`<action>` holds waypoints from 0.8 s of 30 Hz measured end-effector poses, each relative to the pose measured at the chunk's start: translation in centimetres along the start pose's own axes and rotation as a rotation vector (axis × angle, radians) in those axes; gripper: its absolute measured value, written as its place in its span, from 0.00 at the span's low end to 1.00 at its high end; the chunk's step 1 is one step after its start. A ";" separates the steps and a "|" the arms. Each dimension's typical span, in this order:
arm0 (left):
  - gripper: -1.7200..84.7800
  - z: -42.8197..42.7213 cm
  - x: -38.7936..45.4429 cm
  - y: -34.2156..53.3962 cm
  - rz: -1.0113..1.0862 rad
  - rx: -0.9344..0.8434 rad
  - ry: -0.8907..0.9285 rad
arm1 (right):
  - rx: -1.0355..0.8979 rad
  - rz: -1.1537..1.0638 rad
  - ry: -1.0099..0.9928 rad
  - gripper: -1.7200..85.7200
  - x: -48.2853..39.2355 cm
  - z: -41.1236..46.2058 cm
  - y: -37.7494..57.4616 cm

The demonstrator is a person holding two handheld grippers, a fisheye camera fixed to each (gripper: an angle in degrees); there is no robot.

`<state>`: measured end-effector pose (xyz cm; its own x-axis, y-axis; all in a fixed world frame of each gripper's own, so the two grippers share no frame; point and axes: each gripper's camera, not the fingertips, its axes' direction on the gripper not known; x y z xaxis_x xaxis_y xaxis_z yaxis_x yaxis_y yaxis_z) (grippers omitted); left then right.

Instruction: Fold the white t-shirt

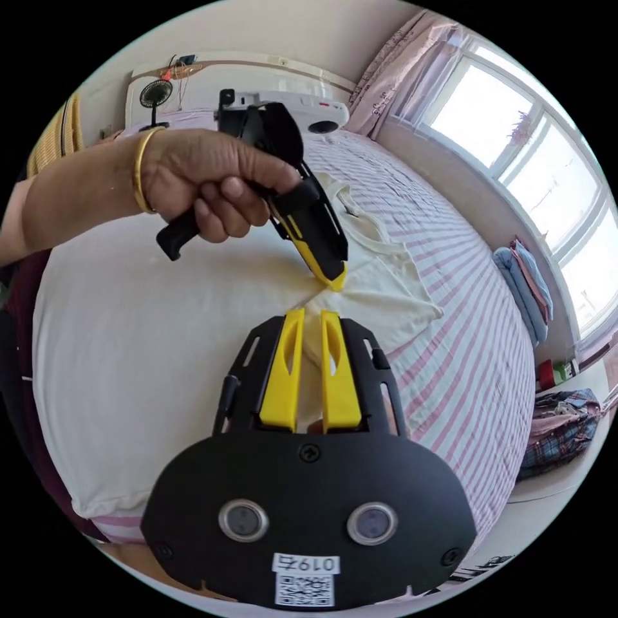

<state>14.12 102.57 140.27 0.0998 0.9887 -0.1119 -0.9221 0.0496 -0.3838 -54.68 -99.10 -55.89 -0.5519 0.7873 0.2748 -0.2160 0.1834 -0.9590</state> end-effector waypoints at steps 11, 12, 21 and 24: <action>0.04 -3.9 1.2 -3.3 0.050 0.139 -0.069 | -0.010 0.041 -0.057 0.02 0.2 0.6 -0.8; 0.04 -3.8 1.2 -3.8 0.045 0.132 -0.062 | -0.009 0.041 -0.058 0.02 0.2 0.6 -0.8; 0.12 -2.7 2.3 -7.9 0.072 0.045 -0.087 | -0.002 0.052 -0.077 0.02 0.4 0.8 -1.1; 0.12 -2.5 2.9 -8.4 0.093 0.025 -0.096 | 0.000 0.060 -0.087 0.02 0.6 0.8 -1.1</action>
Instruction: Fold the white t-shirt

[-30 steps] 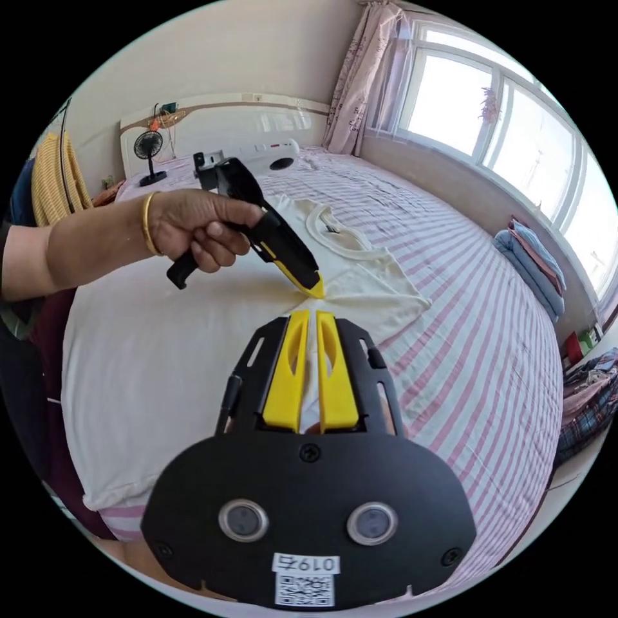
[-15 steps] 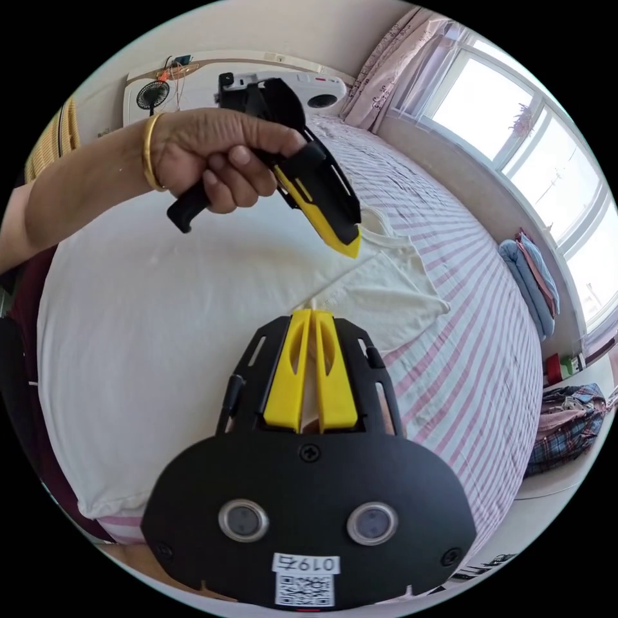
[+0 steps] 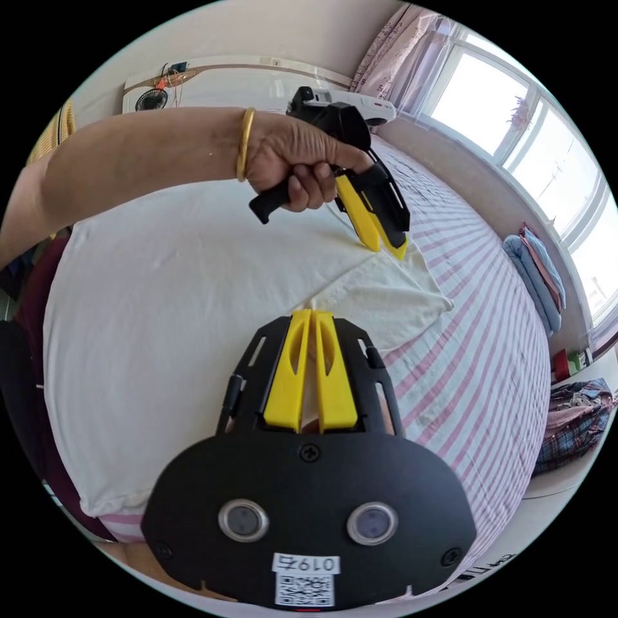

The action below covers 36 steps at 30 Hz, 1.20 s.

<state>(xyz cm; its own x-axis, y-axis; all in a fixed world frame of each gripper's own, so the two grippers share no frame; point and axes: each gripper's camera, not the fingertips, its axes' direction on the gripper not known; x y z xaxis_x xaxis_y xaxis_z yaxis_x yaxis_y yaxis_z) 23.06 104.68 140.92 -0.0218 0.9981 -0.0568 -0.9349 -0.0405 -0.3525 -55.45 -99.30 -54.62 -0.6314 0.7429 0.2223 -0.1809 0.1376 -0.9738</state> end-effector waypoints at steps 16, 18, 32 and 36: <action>0.03 -0.9 3.1 -1.3 0.023 -0.002 -0.119 | 0.011 0.018 -0.021 0.02 1.2 -0.1 0.7; 0.03 -0.7 3.7 -1.5 0.037 -0.002 -0.120 | 0.010 0.015 -0.016 0.02 1.2 -0.1 0.8; 0.03 -3.0 8.0 -2.3 0.098 0.104 -0.067 | 0.104 0.033 -0.029 0.02 3.5 -1.9 3.3; 0.03 -0.4 9.9 -3.2 0.147 -0.028 -0.131 | 0.158 0.025 -0.064 0.02 4.7 -3.1 4.9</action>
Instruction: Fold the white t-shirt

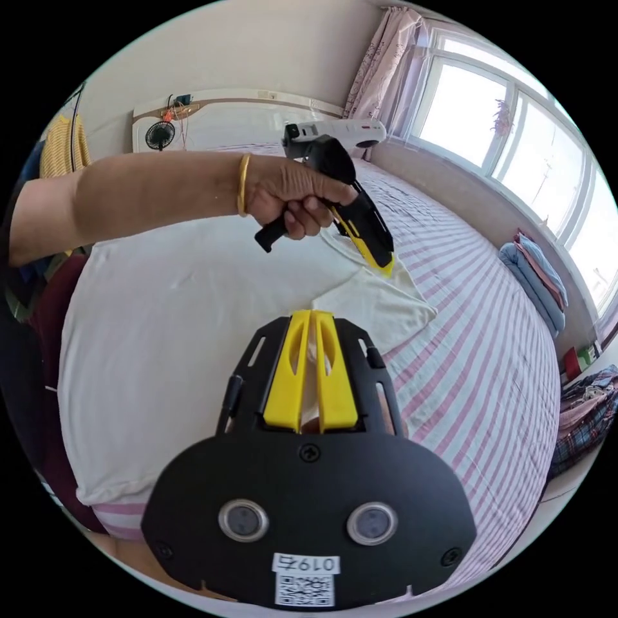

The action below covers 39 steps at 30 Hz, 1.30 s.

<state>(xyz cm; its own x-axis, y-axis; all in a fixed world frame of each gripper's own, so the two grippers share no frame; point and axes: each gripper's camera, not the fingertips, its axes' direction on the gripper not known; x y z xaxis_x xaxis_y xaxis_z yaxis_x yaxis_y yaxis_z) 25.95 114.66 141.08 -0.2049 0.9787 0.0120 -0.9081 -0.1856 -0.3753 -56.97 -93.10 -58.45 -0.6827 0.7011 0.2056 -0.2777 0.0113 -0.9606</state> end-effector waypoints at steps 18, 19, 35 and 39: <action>0.03 0.4 4.2 -5.1 0.031 0.121 0.192 | 0.194 0.414 -0.042 0.01 12.0 -4.7 8.9; 0.03 0.9 4.8 -5.6 0.040 0.094 0.137 | 0.193 0.434 -0.054 0.01 12.6 -4.6 9.4; 0.04 2.9 6.2 -11.0 0.015 0.087 0.097 | 0.175 0.448 -0.080 0.03 16.9 -4.2 12.2; 0.05 2.5 5.9 -12.3 -0.001 0.121 0.189 | 0.177 0.458 -0.087 0.05 18.0 -4.1 12.8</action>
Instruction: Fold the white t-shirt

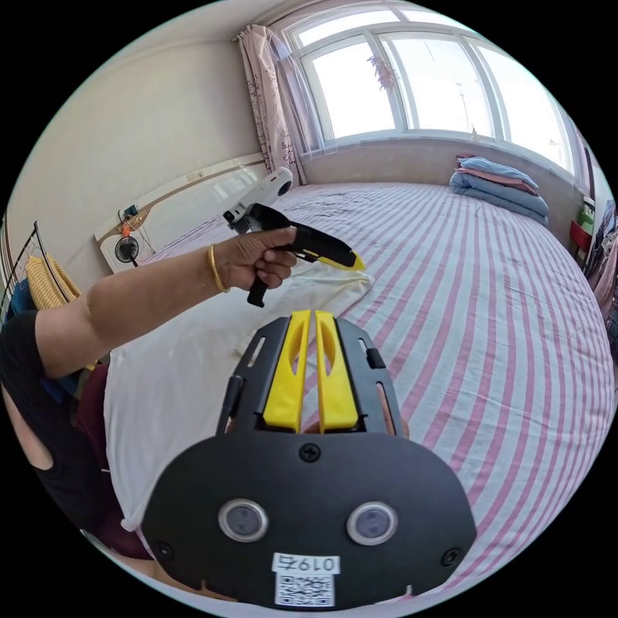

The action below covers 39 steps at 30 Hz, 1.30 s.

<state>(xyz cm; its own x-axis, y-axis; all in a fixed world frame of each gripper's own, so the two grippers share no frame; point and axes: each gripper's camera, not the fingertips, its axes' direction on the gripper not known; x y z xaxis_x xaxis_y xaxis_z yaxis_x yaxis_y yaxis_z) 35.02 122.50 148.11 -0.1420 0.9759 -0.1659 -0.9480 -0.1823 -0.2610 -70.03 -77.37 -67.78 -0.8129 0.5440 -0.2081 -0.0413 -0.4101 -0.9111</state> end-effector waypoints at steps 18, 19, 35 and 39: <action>0.07 3.8 3.1 -7.4 0.048 -0.230 -0.143 | -0.178 -0.016 -0.082 0.07 2.9 2.3 -1.0; 0.06 4.0 3.0 -7.8 0.047 -0.234 -0.142 | -0.167 -0.008 -0.089 0.07 3.3 2.2 -1.0; 0.04 2.0 0.5 -12.5 0.062 -0.213 0.004 | -0.101 0.041 -0.106 0.08 6.2 1.1 -0.8; 0.07 2.7 0.8 -13.5 0.094 -0.268 0.015 | -0.104 0.037 -0.115 0.09 6.5 1.0 -0.8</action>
<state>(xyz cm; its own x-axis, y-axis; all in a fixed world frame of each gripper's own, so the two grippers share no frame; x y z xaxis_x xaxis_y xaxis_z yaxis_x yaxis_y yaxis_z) 46.87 126.09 154.09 -0.2199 0.9516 -0.2147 -0.8216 -0.2993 -0.4851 -75.88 -74.25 -68.07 -0.8741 0.4401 -0.2057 0.0456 -0.3473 -0.9367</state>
